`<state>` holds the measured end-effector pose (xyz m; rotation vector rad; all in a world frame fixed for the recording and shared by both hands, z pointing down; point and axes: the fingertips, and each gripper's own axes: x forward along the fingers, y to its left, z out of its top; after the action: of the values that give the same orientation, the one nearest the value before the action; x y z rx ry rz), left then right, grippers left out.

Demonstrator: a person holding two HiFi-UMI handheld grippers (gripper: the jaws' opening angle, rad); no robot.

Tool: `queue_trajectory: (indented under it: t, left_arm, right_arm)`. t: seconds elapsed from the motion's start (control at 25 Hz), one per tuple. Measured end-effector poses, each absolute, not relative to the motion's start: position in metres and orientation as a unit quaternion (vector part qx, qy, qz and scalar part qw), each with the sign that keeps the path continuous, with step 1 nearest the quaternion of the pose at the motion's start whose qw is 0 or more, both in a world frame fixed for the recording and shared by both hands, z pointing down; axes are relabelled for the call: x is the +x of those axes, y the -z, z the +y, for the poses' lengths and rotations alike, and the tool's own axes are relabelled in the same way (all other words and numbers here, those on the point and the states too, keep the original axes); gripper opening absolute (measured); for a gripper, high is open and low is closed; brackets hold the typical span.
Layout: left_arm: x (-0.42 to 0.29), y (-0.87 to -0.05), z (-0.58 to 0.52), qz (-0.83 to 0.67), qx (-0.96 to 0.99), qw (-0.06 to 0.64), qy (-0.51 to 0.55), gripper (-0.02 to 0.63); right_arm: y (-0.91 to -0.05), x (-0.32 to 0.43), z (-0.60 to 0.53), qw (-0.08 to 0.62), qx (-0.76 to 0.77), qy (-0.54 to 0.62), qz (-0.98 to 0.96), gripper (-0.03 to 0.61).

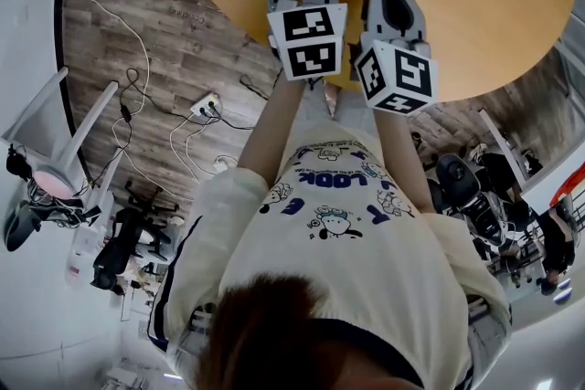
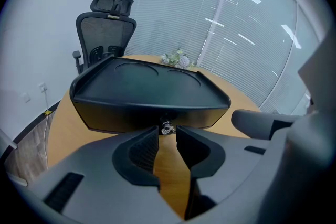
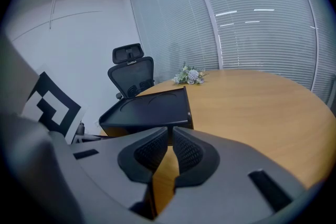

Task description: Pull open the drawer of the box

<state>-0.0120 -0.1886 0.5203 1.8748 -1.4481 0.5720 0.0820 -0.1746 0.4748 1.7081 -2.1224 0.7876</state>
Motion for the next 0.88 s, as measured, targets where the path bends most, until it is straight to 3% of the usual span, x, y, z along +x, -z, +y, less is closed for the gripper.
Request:
queue_trajectory:
  t: [0.88]
  left_arm:
    - [-0.0095,-0.5233,-0.1912,-0.565,0.717,0.337,-0.232,0.078]
  right_arm:
    - [-0.4747,0.0848,-0.1746,0.145,0.595,-0.282,-0.739,0.043]
